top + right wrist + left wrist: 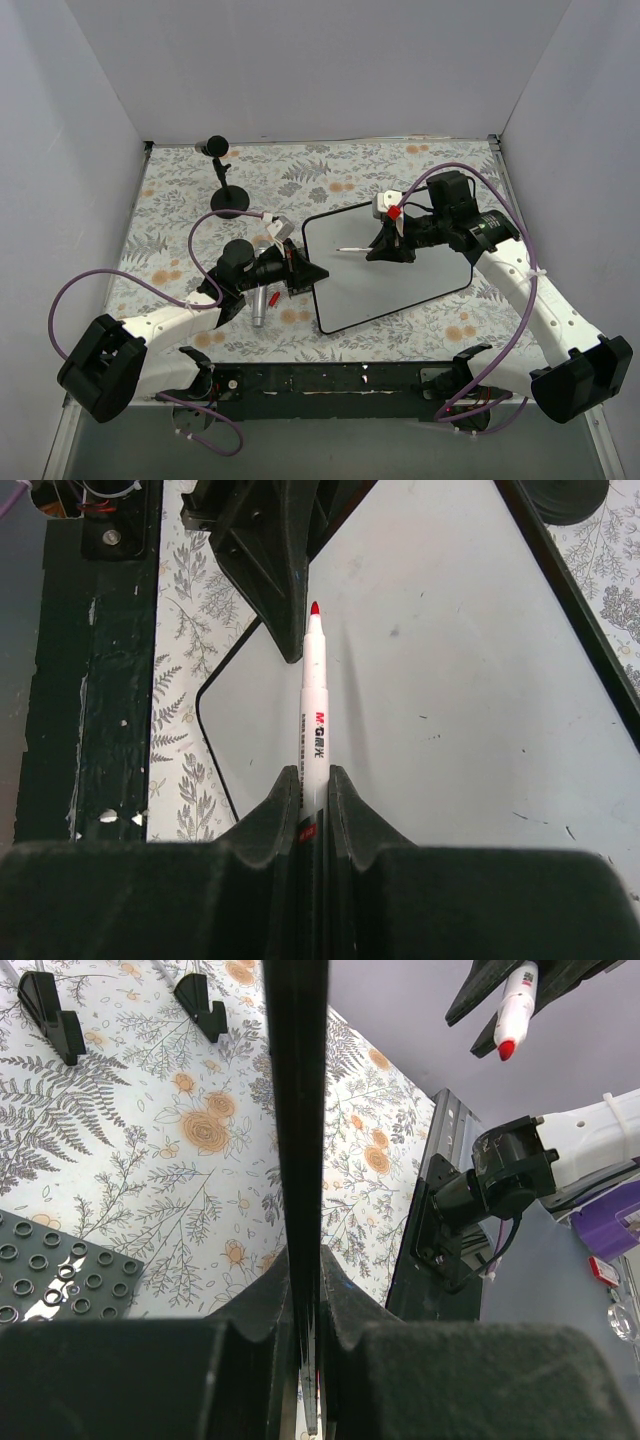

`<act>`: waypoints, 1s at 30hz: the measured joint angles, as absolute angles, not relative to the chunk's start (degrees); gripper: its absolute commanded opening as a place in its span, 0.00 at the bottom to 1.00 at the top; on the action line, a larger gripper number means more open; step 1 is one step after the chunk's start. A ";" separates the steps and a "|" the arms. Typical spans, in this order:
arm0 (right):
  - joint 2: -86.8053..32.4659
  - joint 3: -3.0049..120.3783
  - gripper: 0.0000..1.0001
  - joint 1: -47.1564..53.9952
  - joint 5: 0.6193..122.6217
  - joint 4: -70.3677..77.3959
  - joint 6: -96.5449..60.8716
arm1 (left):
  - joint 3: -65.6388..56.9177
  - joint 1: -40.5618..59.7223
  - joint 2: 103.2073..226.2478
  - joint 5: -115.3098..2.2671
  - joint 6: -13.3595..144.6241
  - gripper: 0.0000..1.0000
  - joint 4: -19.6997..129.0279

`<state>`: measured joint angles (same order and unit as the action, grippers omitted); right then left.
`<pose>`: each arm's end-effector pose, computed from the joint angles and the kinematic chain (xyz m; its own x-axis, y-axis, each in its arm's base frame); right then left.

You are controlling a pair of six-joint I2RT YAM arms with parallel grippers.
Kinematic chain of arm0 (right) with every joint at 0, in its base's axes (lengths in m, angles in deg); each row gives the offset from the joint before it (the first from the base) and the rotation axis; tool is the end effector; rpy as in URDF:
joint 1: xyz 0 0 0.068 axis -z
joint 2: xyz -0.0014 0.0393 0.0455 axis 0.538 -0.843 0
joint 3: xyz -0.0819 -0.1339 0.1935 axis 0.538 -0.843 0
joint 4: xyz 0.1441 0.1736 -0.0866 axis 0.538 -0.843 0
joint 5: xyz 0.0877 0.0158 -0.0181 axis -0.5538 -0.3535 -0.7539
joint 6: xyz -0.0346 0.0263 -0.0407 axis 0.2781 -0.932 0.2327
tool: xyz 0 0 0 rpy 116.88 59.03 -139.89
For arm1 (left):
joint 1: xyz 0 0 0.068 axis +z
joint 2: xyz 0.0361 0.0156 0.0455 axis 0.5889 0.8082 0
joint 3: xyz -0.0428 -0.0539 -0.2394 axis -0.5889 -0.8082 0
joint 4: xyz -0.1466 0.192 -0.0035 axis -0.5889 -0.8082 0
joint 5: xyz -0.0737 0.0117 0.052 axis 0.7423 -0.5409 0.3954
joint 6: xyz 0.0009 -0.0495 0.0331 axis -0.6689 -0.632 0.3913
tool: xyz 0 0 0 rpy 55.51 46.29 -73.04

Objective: Write a sentence on the whiteboard
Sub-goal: Hold the whiteboard at the center of the board.

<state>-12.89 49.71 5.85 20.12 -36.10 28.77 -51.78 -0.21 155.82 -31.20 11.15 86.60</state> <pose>0.1885 0.1318 0.3266 0.0732 -0.4319 -0.8990 -0.9917 0.0639 -0.1114 0.1798 -0.1619 0.2140 -0.8984 -0.2850 -0.3342 0.2805 0.2133 -0.9358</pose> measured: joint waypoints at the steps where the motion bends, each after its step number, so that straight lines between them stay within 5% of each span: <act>1: -12.89 49.71 0.01 5.85 19.99 -36.12 28.88 | -51.82 -0.21 155.82 -31.22 11.13 0.00 86.67; 30: -12.61 48.79 0.01 5.85 19.39 -36.21 29.82 | -53.37 -0.21 155.30 -31.59 10.52 0.00 87.80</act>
